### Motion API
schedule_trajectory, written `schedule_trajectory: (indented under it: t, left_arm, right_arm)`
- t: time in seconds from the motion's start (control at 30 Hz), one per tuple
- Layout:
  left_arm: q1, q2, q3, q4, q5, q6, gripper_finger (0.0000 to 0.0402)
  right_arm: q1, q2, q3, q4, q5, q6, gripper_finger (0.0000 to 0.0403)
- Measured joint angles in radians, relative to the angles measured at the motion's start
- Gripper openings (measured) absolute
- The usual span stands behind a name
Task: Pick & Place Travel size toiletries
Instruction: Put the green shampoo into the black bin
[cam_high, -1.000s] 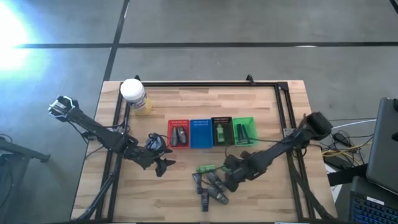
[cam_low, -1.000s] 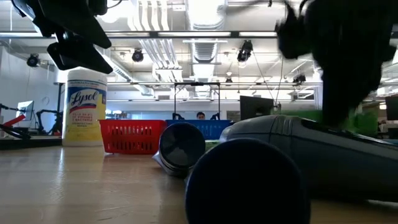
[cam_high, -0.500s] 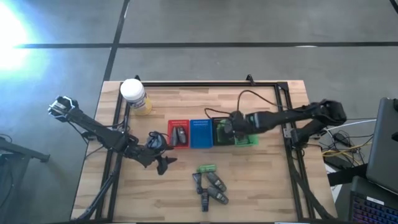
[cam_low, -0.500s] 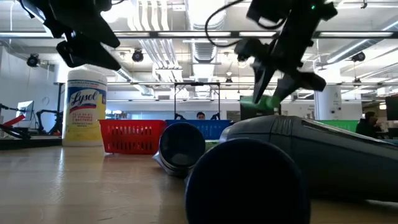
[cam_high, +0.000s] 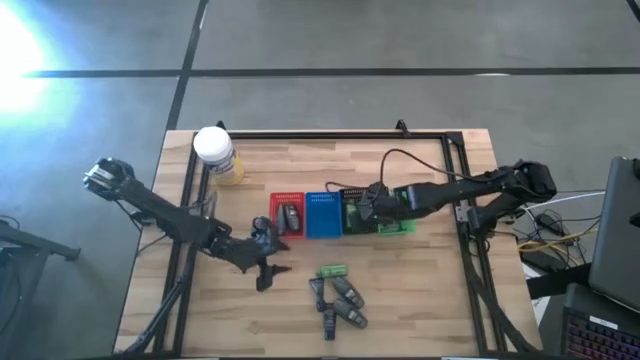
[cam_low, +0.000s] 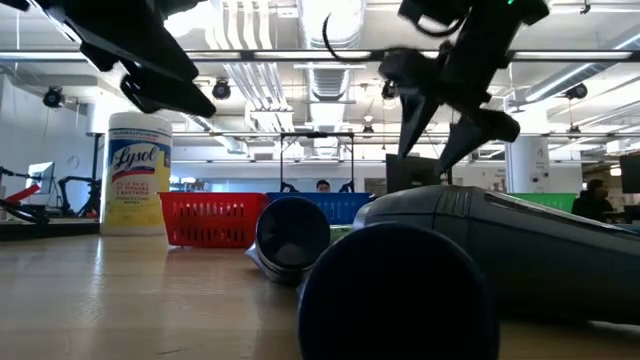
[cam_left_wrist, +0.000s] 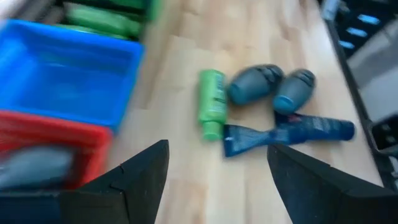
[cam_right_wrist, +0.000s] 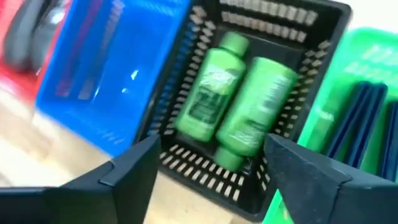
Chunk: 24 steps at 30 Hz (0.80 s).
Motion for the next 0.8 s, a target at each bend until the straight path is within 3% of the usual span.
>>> schedule_trajectory:
  t: [0.2,0.47,0.8]
  left_arm:
    - [0.011,0.233,0.108,0.101,0.058,0.159,0.0278]
    - [0.049,0.508,0.319,0.037,0.065,0.192,0.0278]
    - [0.099,0.703,0.506,-0.126,0.075,0.156,0.0277]
  right_arm:
    - [0.166,-0.022,0.026,-0.097,0.004,-0.062,0.0323]
    - [0.382,-0.025,0.030,-0.249,0.093,0.185,0.0336]
    - [0.492,-0.025,0.030,-0.269,0.184,0.346,0.0309]
